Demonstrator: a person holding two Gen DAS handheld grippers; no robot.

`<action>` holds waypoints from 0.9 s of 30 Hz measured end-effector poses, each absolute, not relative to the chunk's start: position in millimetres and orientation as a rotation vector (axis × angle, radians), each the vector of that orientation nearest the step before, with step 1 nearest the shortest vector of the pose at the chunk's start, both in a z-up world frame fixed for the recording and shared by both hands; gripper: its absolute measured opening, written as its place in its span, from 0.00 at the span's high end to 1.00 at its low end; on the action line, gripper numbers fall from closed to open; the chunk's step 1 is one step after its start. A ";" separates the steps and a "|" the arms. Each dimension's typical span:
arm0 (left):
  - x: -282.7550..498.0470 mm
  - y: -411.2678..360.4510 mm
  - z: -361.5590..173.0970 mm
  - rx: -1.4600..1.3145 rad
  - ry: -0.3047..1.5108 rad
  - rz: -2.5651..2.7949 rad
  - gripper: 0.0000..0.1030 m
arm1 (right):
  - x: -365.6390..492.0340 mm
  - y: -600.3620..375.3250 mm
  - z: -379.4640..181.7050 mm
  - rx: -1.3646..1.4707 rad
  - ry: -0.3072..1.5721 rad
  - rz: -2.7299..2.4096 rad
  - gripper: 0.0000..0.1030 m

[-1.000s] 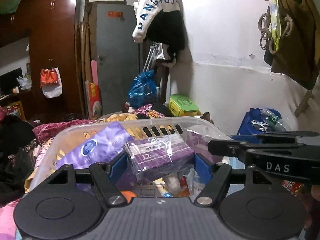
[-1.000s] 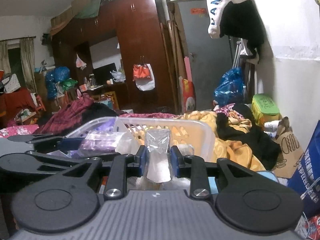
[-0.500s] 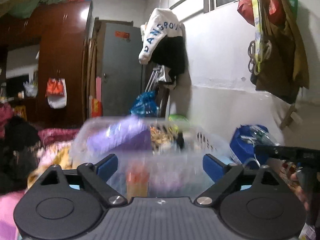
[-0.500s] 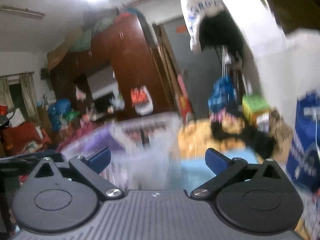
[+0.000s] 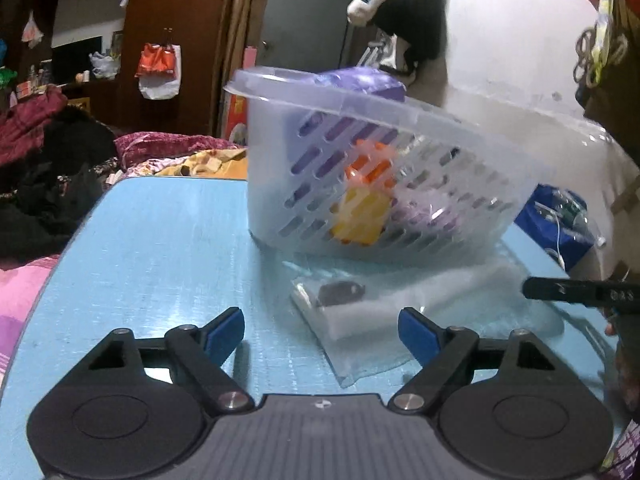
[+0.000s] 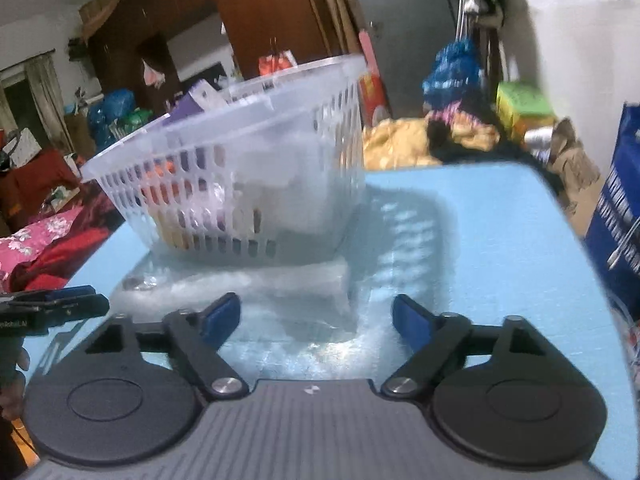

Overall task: Organize objects
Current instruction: 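Close both tools on the clear plastic bag holding a dark item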

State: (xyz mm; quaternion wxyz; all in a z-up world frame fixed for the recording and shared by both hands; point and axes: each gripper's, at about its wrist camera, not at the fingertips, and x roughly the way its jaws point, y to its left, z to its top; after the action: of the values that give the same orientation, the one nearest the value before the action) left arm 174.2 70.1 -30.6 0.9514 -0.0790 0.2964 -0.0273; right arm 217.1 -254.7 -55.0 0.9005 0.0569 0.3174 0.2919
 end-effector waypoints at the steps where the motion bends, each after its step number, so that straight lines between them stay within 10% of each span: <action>1: 176.5 68.7 -31.4 -0.159 0.607 -0.060 0.15 | 219.7 -254.6 -57.4 0.123 0.666 0.609 0.20; 10: 191.4 44.3 -36.2 -0.101 0.626 -0.045 0.15 | 229.0 -246.1 -55.4 0.091 0.665 0.627 0.25; 16: 190.4 34.5 -36.0 -0.050 0.636 -0.029 0.18 | 221.0 -234.3 -54.9 -0.015 0.633 0.588 0.51; 27: 184.6 18.3 -35.3 -0.014 0.612 -0.014 0.54 | 214.4 -236.1 -54.0 -0.066 0.620 0.582 0.75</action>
State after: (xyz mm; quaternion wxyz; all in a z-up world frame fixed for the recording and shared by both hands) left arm 184.6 18.3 -35.3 0.9535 -0.0070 0.3013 -0.0068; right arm 214.4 -236.1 -54.0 0.9104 -0.0320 0.3005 0.2825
